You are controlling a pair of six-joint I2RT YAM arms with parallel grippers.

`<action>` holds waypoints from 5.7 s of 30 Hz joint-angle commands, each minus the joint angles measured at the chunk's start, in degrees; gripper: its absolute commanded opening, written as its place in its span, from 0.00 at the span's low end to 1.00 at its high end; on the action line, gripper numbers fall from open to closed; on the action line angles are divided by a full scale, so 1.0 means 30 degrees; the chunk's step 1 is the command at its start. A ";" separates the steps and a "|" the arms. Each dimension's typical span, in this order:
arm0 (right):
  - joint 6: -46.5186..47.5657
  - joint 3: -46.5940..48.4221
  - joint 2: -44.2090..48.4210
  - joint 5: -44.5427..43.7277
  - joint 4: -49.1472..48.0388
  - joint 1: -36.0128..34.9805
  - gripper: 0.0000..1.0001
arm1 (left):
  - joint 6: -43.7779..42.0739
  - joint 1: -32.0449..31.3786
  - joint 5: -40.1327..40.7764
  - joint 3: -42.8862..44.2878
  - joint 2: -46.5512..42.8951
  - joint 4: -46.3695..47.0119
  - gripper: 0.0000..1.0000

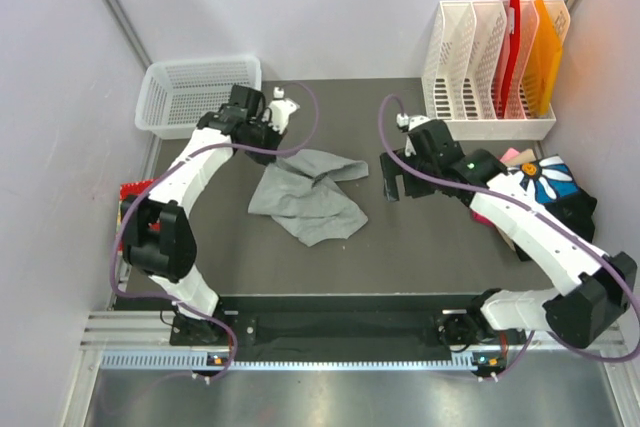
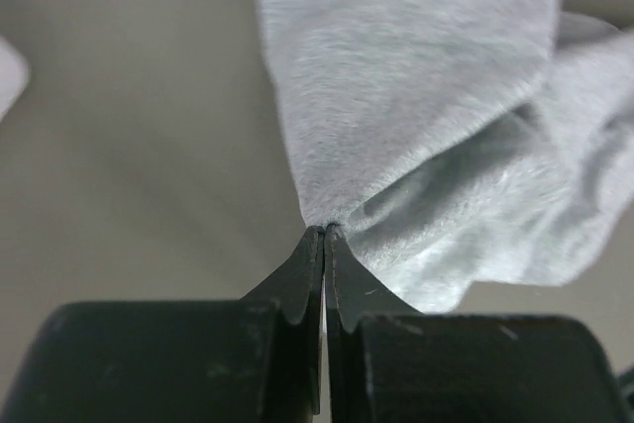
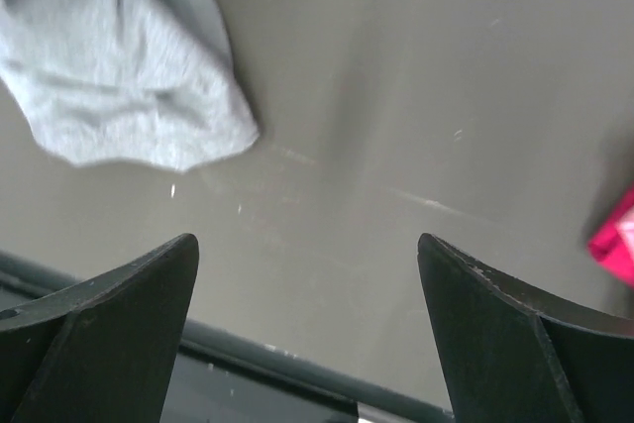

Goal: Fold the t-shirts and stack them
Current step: Move the tshirt to the center of the board, then flatten the tshirt out

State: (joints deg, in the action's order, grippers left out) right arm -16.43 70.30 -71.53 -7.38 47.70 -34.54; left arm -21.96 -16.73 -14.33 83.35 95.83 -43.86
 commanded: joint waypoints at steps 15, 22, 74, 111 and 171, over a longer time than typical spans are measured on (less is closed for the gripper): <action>0.1285 -0.0114 -0.4690 0.6383 -0.2100 0.0118 0.93 | -0.0005 0.4286 0.1084 -0.1766 -0.0128 0.0529 0.00; 0.0731 0.0706 -0.8494 0.8810 -0.4616 0.1231 0.87 | -0.0914 0.4844 -0.0257 0.0043 0.1684 -0.2862 0.38; -0.1233 -0.0875 -1.2017 1.3064 -0.8252 0.1993 0.47 | 0.0404 -0.1659 -0.4191 0.6877 0.7959 -0.2846 0.62; -0.1205 -0.1931 -0.7828 1.2390 -0.7464 0.5099 0.00 | 0.0725 0.0948 -0.1166 0.9423 0.5821 -0.1963 0.00; 0.0172 0.3072 -0.7183 0.9674 -0.5180 0.7410 0.00 | -0.0210 -0.0079 0.2751 1.9473 0.8754 0.1539 0.00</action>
State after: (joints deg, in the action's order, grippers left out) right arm -19.20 69.17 -93.82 28.60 30.74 -17.06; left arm -21.30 -20.29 -10.04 137.14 130.50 -47.83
